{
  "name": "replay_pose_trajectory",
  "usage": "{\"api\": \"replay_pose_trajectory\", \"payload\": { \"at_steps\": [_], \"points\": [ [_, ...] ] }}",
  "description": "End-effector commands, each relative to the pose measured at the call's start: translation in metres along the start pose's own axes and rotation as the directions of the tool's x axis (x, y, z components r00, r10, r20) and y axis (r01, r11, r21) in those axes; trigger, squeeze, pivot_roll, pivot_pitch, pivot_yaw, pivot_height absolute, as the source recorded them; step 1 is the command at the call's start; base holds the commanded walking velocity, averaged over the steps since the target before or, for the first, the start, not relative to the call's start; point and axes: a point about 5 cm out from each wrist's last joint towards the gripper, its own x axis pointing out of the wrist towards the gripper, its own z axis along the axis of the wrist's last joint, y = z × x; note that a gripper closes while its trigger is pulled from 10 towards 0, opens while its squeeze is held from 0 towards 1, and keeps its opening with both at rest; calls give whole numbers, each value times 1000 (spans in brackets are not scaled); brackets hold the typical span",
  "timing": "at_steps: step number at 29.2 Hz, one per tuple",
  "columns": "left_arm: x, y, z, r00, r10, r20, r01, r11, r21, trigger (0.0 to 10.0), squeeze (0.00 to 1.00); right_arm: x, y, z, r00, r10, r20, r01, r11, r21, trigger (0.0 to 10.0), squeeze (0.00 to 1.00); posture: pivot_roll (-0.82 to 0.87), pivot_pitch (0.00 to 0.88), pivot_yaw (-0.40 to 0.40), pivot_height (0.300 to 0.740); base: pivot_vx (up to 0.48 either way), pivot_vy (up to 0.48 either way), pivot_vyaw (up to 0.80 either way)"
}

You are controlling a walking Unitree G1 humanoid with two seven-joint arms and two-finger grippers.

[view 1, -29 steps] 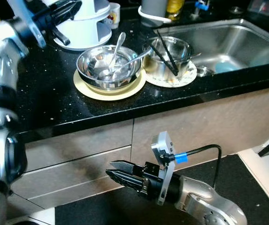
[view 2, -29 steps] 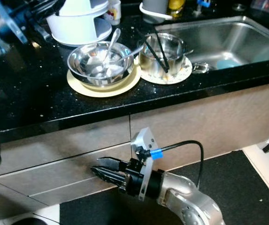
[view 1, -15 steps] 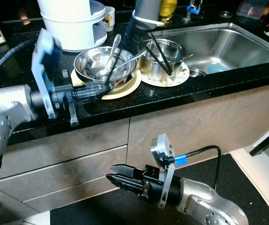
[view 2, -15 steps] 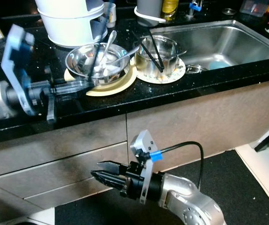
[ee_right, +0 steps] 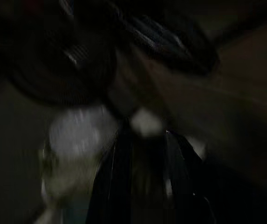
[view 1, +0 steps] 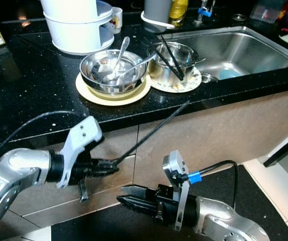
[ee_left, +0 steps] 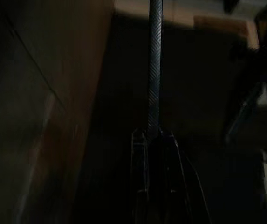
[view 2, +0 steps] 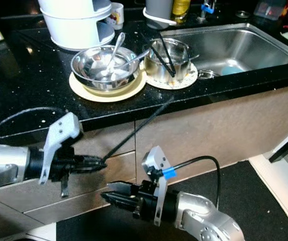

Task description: Kitchen organization

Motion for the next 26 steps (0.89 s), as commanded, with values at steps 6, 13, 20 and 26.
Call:
{"api": "replay_pose_trajectory", "payload": {
  "at_steps": [6, 13, 20, 26],
  "points": [
    [25, -29, -30, 988, -30, -148, 26, 999, -33, 0, 0, -3, -15, -40, 978, -134, -162, 136, 991, 6, 10000, 0, -14, 215, -58, 740, 0, 0, 0],
    [41, -35, -60, 951, 34, -309, -8, 996, 84, 0, 0, -13, -41, -67, 906, -369, -206, 348, 928, -130, 10000, 0, -10, 199, -57, 740, 0, 0, 0],
    [55, -53, -97, 889, 63, -454, 18, 985, 173, 0, 0, -20, -50, -85, 860, -457, -227, 417, 886, -201, 10000, 0, -18, 190, -58, 740, 0, 0, 0],
    [73, -62, -121, 855, 138, -500, -53, 982, 181, 0, 0, -24, -57, -101, 820, -512, -256, 473, 858, -199, 10000, 0, -21, 192, -70, 740, 0, 0, 0]
  ]
}}
